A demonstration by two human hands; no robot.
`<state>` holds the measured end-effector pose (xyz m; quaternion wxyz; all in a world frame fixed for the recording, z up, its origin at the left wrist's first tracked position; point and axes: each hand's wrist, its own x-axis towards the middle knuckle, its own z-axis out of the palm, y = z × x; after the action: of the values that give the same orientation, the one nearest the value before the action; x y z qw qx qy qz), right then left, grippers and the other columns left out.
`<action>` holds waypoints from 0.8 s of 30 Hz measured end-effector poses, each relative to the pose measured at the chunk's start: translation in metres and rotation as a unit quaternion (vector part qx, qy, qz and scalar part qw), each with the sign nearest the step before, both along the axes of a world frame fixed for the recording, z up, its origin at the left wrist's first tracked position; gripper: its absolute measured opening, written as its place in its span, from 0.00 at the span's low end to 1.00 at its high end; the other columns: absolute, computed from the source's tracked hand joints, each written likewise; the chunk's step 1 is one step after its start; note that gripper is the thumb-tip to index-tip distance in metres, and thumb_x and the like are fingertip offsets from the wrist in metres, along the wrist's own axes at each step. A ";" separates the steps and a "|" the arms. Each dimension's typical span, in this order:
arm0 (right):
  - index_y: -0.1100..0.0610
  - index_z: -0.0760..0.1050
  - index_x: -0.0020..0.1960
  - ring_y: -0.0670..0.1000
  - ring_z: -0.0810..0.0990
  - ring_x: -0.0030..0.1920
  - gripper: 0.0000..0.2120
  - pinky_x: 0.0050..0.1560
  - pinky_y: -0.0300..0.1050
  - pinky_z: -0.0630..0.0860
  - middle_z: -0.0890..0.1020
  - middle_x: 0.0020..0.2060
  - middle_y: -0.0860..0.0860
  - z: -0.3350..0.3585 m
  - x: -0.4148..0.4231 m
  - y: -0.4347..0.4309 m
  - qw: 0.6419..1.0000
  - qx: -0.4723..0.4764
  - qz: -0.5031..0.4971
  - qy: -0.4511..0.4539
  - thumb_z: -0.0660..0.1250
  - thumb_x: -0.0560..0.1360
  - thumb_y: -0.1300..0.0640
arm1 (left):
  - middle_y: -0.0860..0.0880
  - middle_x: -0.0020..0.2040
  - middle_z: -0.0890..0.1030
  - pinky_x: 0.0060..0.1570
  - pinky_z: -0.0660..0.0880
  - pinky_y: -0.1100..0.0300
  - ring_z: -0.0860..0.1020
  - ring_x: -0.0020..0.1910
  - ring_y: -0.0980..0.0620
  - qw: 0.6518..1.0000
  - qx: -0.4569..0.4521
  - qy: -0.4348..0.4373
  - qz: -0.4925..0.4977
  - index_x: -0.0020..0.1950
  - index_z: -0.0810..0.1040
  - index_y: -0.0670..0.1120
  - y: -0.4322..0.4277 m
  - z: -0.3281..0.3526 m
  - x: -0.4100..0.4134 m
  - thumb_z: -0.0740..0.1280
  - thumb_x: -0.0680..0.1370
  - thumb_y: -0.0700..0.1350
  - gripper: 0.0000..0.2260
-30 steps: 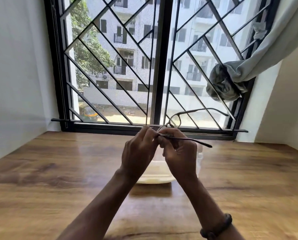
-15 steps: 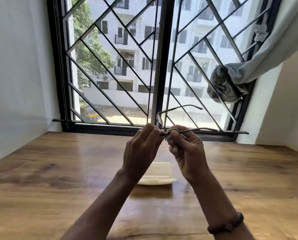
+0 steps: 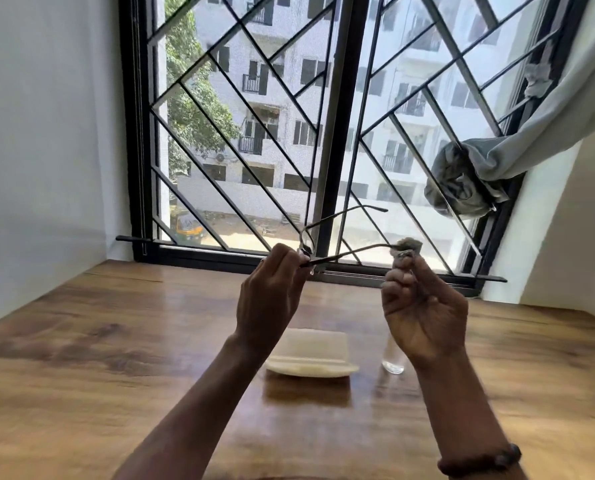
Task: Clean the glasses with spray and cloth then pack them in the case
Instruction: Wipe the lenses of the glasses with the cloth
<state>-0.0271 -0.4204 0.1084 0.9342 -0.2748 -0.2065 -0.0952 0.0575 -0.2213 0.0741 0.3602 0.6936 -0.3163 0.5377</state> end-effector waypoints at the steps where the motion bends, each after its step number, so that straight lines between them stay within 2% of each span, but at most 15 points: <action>1: 0.60 0.76 0.55 0.43 0.76 0.35 0.09 0.35 0.32 0.74 0.79 0.43 0.50 -0.001 0.001 -0.001 1.000 0.003 0.001 -0.007 0.66 0.75 0.63 | 0.47 0.46 0.79 0.35 0.79 0.51 0.80 0.39 0.46 1.000 -0.008 0.002 -0.001 0.50 0.81 0.41 0.001 0.001 0.000 0.70 0.82 0.45 0.07; 3: 0.62 0.77 0.56 0.43 0.78 0.36 0.19 0.37 0.32 0.74 0.82 0.45 0.51 -0.004 0.003 0.001 1.000 -0.003 -0.004 -0.012 0.75 0.66 0.64 | 0.46 0.46 0.79 0.35 0.78 0.52 0.79 0.39 0.47 1.000 -0.025 0.007 -0.003 0.50 0.81 0.41 0.001 0.003 -0.001 0.70 0.82 0.44 0.07; 4: 0.62 0.79 0.55 0.44 0.79 0.36 0.20 0.36 0.32 0.75 0.83 0.45 0.52 -0.004 0.004 0.004 1.000 -0.017 -0.015 -0.005 0.76 0.64 0.65 | 0.46 0.46 0.79 0.36 0.77 0.54 0.78 0.38 0.48 0.999 -0.033 0.008 -0.004 0.50 0.81 0.40 0.001 0.004 -0.002 0.70 0.82 0.43 0.06; 7: 0.60 0.84 0.49 0.45 0.80 0.33 0.10 0.31 0.33 0.75 0.85 0.42 0.53 -0.007 0.006 0.021 0.991 -0.095 -0.086 0.045 0.70 0.69 0.66 | 0.46 0.44 0.78 0.38 0.72 0.61 0.75 0.38 0.51 0.999 -0.048 0.008 -0.009 0.48 0.80 0.40 -0.002 0.008 -0.008 0.72 0.80 0.40 0.04; 9: 0.61 0.83 0.52 0.46 0.80 0.31 0.11 0.30 0.33 0.75 0.86 0.41 0.55 -0.011 0.007 0.034 0.980 -0.151 -0.116 0.056 0.68 0.71 0.66 | 0.46 0.44 0.78 0.37 0.70 0.64 0.74 0.37 0.52 0.999 -0.044 0.007 -0.015 0.48 0.80 0.40 -0.005 0.009 -0.011 0.72 0.80 0.40 0.04; 12: 0.63 0.80 0.56 0.47 0.78 0.29 0.14 0.29 0.34 0.72 0.86 0.42 0.58 -0.018 0.009 0.050 0.968 -0.203 -0.143 0.033 0.70 0.70 0.65 | 0.46 0.44 0.78 0.34 0.76 0.57 0.76 0.37 0.49 1.000 -0.015 -0.001 -0.027 0.49 0.80 0.40 -0.009 0.006 -0.013 0.68 0.82 0.43 0.07; 14: 0.63 0.80 0.55 0.47 0.74 0.26 0.13 0.27 0.36 0.67 0.85 0.41 0.58 -0.022 0.011 0.057 0.957 -0.226 -0.180 0.021 0.71 0.70 0.65 | 0.45 0.45 0.79 0.33 0.78 0.50 0.78 0.37 0.46 1.000 0.004 -0.011 -0.028 0.49 0.80 0.40 -0.011 0.003 -0.013 0.68 0.82 0.44 0.08; 16: 0.63 0.81 0.53 0.47 0.70 0.23 0.10 0.24 0.36 0.63 0.84 0.38 0.57 -0.025 0.011 0.060 0.936 -0.254 -0.244 0.018 0.71 0.72 0.66 | 0.45 0.45 0.79 0.33 0.79 0.48 0.80 0.39 0.45 0.999 0.020 -0.022 -0.029 0.49 0.80 0.40 -0.012 0.001 -0.014 0.68 0.82 0.44 0.07; 20: 0.63 0.81 0.49 0.46 0.71 0.25 0.06 0.24 0.36 0.66 0.82 0.30 0.53 -0.027 0.011 0.060 0.886 -0.297 -0.356 -0.003 0.70 0.75 0.71 | 0.46 0.45 0.79 0.33 0.80 0.46 0.81 0.41 0.45 0.997 0.062 -0.039 -0.033 0.48 0.79 0.43 -0.016 -0.004 -0.017 0.66 0.84 0.44 0.07; 24: 0.65 0.80 0.47 0.42 0.73 0.25 0.03 0.29 0.32 0.69 0.80 0.27 0.48 -0.023 0.008 0.058 0.853 -0.322 -0.410 -0.029 0.71 0.75 0.71 | 0.46 0.46 0.79 0.34 0.80 0.46 0.82 0.42 0.45 0.996 0.074 -0.039 -0.034 0.49 0.80 0.43 -0.020 -0.004 -0.020 0.67 0.84 0.43 0.07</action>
<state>-0.0191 -0.3621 0.0855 0.6634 -0.6170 -0.1214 -0.4056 0.0377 -0.2414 0.0706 0.3134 0.6860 -0.3921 0.5268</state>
